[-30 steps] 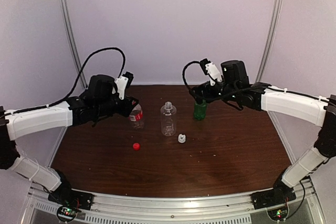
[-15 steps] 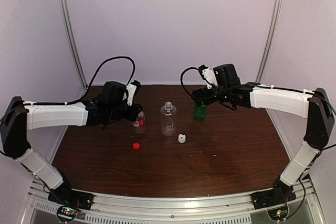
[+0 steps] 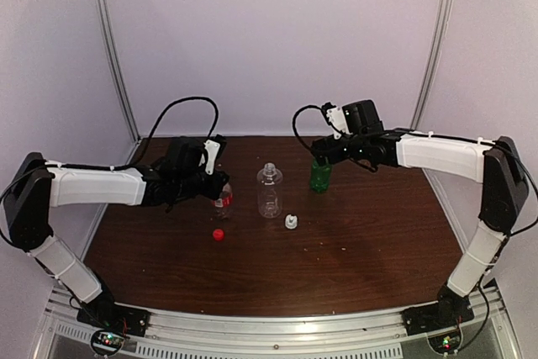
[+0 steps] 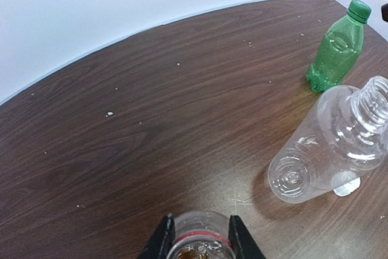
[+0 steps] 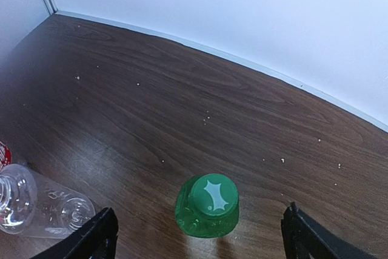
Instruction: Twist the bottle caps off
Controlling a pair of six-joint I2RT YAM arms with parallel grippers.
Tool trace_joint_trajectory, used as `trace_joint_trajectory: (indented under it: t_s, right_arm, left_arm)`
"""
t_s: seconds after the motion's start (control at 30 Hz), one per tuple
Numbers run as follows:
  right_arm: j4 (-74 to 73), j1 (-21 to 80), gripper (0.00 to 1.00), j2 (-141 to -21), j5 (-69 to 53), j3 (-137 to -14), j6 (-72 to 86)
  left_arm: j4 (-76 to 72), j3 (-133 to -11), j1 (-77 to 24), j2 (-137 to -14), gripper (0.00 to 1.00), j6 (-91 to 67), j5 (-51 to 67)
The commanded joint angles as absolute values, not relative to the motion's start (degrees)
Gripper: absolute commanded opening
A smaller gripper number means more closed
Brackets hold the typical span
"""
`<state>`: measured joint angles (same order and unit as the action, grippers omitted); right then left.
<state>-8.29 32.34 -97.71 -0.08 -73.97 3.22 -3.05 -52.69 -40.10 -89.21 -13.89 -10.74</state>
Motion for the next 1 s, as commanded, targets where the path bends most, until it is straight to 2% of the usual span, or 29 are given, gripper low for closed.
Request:
trace_joint_trajectory:
  t_s: [0.0, 0.27, 0.43, 0.67, 0.97]
  right_arm:
    - [-8.83, 31.40, 0.94, -99.67, 0.16, -76.64, 3.34]
    - [-9.89, 30.77, 0.90, -102.77, 0.11, -79.48, 3.12]
    - [-10.56, 30.55, 0.88, -104.57, 0.16, -81.02, 2.82]
    - [-11.79, 30.18, 0.81, -107.38, -1.58, -83.47, 2.20]
    - [-12.48, 29.73, 0.62, -109.39, -2.13, -84.70, 2.19]
  left_arm:
    - [-6.06, -51.88, -39.59, -89.42, 0.22, -14.66, -11.67]
    - [-5.11, -52.13, -39.58, -87.66, 0.54, -14.75, -12.26]
    - [-4.44, -52.64, -39.63, -85.95, 0.67, -14.71, -12.49]
    - [-3.66, -52.48, -39.64, -82.10, 0.79, -14.81, -12.14]
    - [-2.64, -51.97, -39.64, -77.72, 0.85, -14.99, -12.17]
